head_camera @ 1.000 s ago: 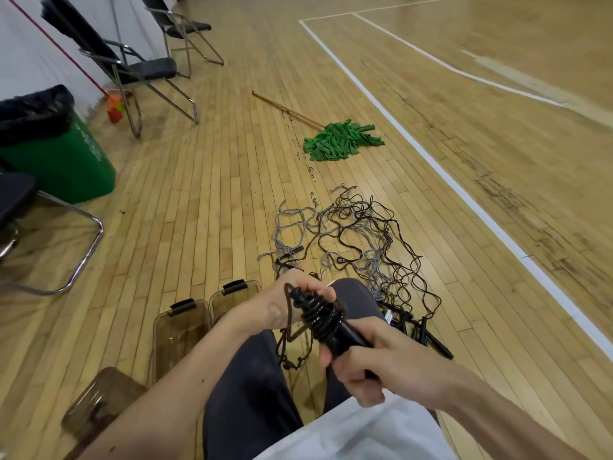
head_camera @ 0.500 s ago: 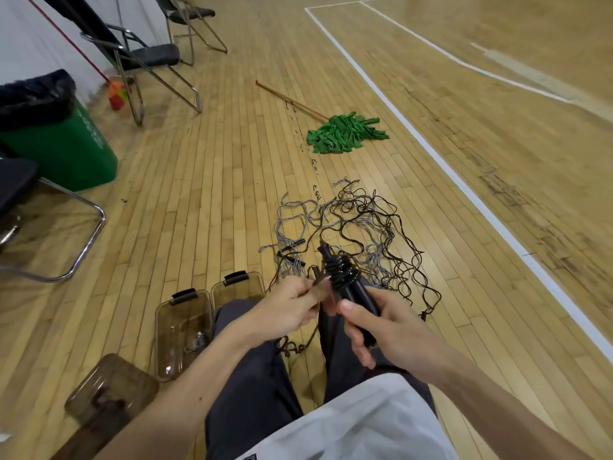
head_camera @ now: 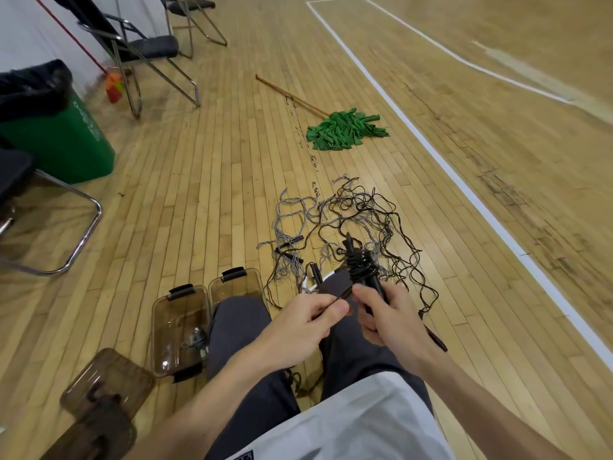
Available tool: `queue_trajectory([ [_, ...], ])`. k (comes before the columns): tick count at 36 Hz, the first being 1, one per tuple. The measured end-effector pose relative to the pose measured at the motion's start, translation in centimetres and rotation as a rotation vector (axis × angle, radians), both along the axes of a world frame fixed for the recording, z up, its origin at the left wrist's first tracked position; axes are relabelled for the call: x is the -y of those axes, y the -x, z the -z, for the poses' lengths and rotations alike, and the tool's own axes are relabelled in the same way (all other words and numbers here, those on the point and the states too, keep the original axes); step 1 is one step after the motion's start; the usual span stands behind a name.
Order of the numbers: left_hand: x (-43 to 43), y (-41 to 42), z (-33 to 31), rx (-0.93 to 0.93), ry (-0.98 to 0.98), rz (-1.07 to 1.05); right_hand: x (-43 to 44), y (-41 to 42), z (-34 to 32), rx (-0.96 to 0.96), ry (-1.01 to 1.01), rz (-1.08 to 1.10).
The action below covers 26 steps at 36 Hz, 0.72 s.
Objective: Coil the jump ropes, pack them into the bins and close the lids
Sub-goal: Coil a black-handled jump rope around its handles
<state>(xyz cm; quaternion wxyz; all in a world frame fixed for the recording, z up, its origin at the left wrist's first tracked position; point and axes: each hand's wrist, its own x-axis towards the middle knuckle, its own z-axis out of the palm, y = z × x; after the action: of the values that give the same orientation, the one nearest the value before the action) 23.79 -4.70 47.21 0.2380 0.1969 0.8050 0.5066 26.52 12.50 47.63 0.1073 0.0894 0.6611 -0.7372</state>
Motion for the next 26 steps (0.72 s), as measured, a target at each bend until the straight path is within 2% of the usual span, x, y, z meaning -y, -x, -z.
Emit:
queue_trajectory([
  [11,-1.5,-1.0,0.3,-0.097,0.080,-0.045,1.3,0.6,1.0,0.139,0.058,0.261],
  [21,-0.5,-0.5,0.8,-0.086,0.225,-0.029,0.8,0.9,1.8,0.206,0.120,0.170],
  [26,0.4,-0.2,0.1,-0.128,0.359,0.022,0.0,0.9,2.5,0.215,-0.001,0.087],
])
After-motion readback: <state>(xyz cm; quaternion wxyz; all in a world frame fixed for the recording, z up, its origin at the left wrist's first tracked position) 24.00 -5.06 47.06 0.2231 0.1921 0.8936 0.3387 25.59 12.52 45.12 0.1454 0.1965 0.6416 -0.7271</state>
